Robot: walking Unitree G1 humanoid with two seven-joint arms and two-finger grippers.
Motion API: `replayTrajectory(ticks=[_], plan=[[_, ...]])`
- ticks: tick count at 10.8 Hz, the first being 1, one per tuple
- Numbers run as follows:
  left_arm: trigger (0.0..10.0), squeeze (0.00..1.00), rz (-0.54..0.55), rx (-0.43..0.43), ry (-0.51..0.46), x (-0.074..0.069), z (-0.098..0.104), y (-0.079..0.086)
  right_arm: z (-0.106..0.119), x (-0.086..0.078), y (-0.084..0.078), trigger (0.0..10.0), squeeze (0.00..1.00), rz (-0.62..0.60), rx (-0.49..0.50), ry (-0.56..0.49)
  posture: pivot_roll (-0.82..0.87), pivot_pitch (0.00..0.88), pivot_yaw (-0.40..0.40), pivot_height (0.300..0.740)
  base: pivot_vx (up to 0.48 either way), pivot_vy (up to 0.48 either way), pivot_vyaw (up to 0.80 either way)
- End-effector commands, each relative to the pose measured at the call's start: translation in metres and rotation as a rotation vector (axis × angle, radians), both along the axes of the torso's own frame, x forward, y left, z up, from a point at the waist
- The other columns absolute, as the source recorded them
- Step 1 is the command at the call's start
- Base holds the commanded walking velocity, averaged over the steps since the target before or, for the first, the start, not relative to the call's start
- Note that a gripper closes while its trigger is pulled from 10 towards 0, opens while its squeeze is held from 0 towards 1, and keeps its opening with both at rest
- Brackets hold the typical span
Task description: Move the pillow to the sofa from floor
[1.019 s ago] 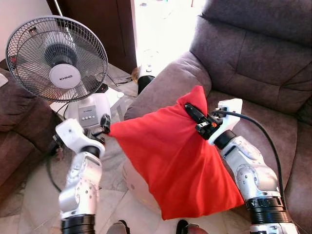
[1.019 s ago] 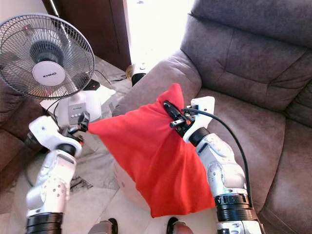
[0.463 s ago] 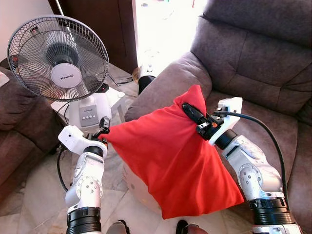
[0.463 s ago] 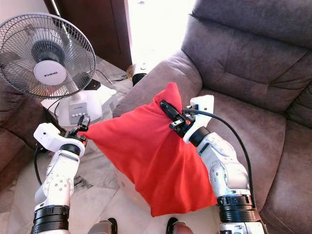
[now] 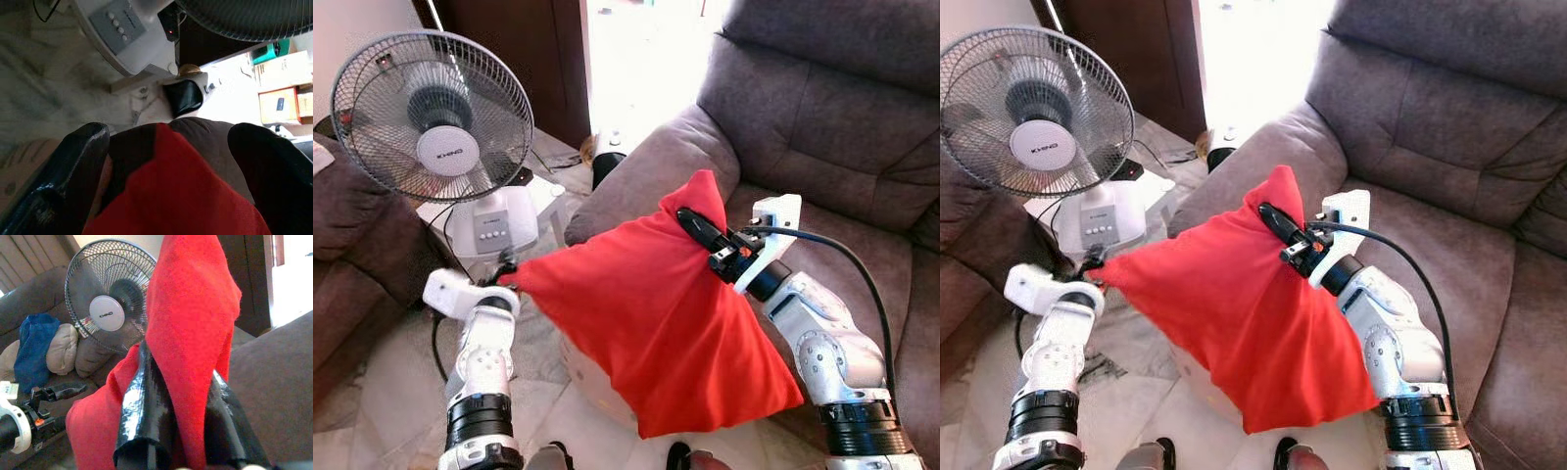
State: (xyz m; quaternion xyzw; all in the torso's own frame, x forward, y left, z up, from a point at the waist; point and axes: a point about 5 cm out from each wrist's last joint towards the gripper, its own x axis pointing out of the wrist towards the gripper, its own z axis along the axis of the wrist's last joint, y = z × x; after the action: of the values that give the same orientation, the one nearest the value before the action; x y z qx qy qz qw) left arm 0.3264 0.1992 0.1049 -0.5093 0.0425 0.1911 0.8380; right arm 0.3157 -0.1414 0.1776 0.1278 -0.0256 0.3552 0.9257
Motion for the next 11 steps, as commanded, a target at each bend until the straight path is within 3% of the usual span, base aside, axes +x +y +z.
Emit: replayTrajectory(ticks=[1,4,5,6,7,8,11], plan=[[10.0,0.0,0.013,-0.045,0.028,0.001,-0.005,-0.001,0.033,-0.005,0.005,10.0,0.0,0.047,0.029,-0.157,0.15,0.176,0.002,0.74,0.0,0.0,0.0],[10.0,0.0,-0.111,-0.081,0.064,0.01,-0.015,-0.015,0.035,-0.006,0.007,10.0,0.0,0.054,0.032,-0.158,0.14,0.177,0.002,0.74,0.0,0.0,0.0],[10.0,0.0,-0.226,-0.039,0.072,0.015,-0.013,-0.024,0.035,-0.007,0.006,10.0,0.0,0.05,0.031,-0.157,0.14,0.179,0.003,0.74,0.0,0.0,0.0],[10.0,0.0,-0.249,-0.025,0.082,0.017,-0.014,-0.026,0.035,-0.007,0.006,10.0,0.0,0.048,0.031,-0.157,0.14,0.178,0.003,0.74,0.0,0.0,0.0],[8.0,0.0,-0.285,0.014,0.1,0.017,-0.015,-0.026,0.035,-0.006,0.006,10.0,0.0,0.045,0.033,-0.156,0.14,0.179,0.004,0.74,0.0,0.0,0.0],[0.0,0.0,-0.296,0.034,0.11,0.017,-0.016,-0.026,0.035,-0.006,0.006,10.0,0.0,0.044,0.034,-0.155,0.15,0.179,0.004,0.74,0.0,0.0,0.0],[0.0,0.0,-0.358,0.031,0.124,0.013,-0.021,-0.029,0.034,-0.004,0.006,10.0,0.0,0.032,0.037,-0.152,0.15,0.18,0.005,0.74,0.0,0.0,0.0]])
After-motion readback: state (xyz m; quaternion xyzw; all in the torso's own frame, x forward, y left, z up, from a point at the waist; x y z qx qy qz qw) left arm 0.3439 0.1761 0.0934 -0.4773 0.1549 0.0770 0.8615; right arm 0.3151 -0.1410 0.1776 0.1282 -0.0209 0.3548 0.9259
